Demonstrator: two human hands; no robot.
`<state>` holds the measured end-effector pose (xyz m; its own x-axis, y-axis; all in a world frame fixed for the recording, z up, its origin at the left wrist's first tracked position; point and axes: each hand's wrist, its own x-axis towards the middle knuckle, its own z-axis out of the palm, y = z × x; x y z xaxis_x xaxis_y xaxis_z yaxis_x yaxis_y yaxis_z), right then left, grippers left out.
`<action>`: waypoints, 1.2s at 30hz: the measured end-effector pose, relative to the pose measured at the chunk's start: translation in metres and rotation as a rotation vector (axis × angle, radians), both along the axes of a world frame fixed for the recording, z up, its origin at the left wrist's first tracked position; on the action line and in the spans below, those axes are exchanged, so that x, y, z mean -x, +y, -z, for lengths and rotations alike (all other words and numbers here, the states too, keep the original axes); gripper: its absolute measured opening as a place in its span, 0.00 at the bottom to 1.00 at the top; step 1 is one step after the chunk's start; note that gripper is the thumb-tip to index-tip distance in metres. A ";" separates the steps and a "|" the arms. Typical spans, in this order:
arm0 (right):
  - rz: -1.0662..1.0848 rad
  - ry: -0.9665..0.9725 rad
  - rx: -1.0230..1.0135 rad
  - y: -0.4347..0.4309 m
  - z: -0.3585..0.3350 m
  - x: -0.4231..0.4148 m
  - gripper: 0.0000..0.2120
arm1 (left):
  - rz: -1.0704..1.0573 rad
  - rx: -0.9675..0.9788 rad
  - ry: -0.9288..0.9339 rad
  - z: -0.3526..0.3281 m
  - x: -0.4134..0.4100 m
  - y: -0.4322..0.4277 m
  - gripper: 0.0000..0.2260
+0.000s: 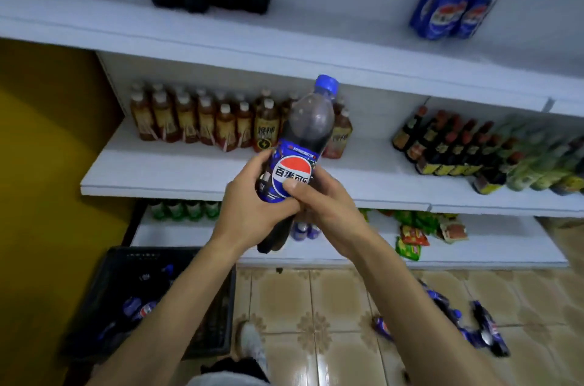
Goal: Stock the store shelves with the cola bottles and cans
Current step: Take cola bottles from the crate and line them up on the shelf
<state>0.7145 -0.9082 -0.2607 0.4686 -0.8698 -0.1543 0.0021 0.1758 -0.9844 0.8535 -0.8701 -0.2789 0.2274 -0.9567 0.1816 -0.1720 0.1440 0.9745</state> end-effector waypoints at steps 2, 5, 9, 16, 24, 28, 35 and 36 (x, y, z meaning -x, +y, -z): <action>0.000 0.032 0.076 -0.032 -0.017 -0.015 0.17 | -0.006 0.046 -0.017 -0.015 -0.014 -0.031 0.30; 0.029 -0.009 0.189 -0.074 -0.039 -0.038 0.18 | 0.013 0.124 -0.030 -0.038 -0.035 -0.071 0.30; 0.079 -0.004 0.319 -0.115 -0.066 -0.067 0.20 | -0.033 0.177 -0.086 -0.056 -0.058 -0.108 0.31; -0.001 0.056 0.475 -0.185 -0.109 -0.112 0.25 | -0.278 0.239 -0.279 -0.079 -0.099 -0.156 0.29; -0.071 0.134 0.619 -0.273 -0.126 -0.153 0.40 | -0.247 0.141 -0.371 -0.105 -0.138 -0.233 0.29; -0.025 0.135 0.609 -0.317 -0.111 -0.174 0.41 | -0.324 -0.023 -0.575 -0.099 -0.159 -0.265 0.41; 0.026 0.218 0.652 -0.381 -0.090 -0.217 0.44 | -0.576 -0.156 -0.634 -0.081 -0.198 -0.304 0.54; 0.015 0.220 0.644 -0.386 -0.087 -0.222 0.44 | -0.609 -0.174 -0.634 -0.078 -0.203 -0.309 0.54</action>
